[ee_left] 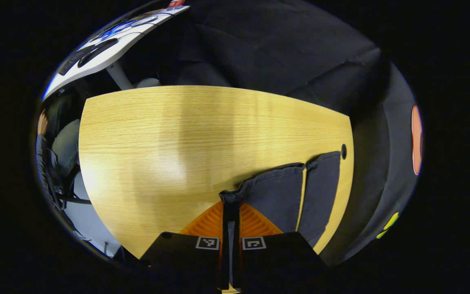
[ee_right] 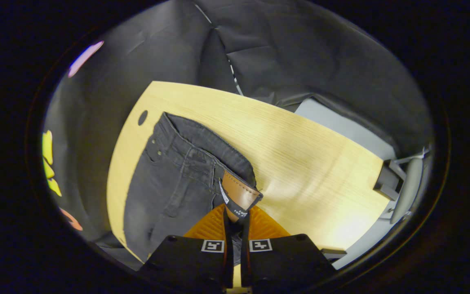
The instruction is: Grasp the waist and the cuffs of the jeans and fold them to make the two legs overlap; first hold the waist and fold one-third of the jeans toward the cuffs, then hold the cuffs and fold the remaining one-third in the same direction to finish folding.
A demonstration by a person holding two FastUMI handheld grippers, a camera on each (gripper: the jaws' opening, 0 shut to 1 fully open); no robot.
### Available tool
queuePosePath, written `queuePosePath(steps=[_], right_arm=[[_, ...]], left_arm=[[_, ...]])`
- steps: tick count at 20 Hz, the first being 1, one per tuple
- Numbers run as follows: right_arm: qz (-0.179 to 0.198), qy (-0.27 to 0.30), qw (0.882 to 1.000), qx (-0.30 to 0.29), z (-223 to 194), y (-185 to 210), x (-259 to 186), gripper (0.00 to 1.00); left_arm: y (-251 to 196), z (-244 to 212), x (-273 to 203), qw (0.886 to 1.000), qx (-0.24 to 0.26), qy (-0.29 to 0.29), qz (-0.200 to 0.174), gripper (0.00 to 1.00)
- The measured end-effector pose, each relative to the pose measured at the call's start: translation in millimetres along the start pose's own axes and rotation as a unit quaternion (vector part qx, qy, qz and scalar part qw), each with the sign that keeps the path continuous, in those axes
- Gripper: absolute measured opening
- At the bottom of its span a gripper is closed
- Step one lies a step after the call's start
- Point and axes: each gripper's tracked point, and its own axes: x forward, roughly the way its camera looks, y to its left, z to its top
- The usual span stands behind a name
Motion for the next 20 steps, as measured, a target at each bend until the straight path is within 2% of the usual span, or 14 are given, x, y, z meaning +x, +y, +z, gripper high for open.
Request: queuePosePath(steps=[3,5,8,10,11,13,16,20], right_arm=[[0.054,0.03,0.997,0.054,0,26,-18,0.08],[0.078,0.043,0.993,0.081,2,39,-28,0.07],[0.099,0.054,0.989,0.098,5,55,-39,0.07],[0.109,0.058,0.987,0.099,8,64,-45,0.07],[0.115,0.062,0.986,0.103,10,71,-48,0.04],[0.127,0.071,0.983,0.115,15,84,-54,0.07],[0.143,0.088,0.976,0.136,23,109,-62,0.07],[0.156,0.109,0.967,0.168,48,147,-64,0.07]], left_arm=[[-18,1,-21,0.999,-0.031,0.006,-0.011,0.06],[-14,-1,-30,1.0,-0.021,0.003,0.015,0.06],[-40,-3,-38,0.997,-0.068,0.025,-0.011,0.06],[-56,4,-46,0.998,-0.059,0.024,-0.023,0.06],[-64,6,-50,0.998,-0.052,0.021,-0.027,0.06],[-81,6,-59,0.997,-0.059,0.025,-0.036,0.06],[-102,10,-68,0.997,-0.073,0.026,-0.031,0.06],[-139,21,-70,0.992,-0.12,0.042,-0.024,0.06]])
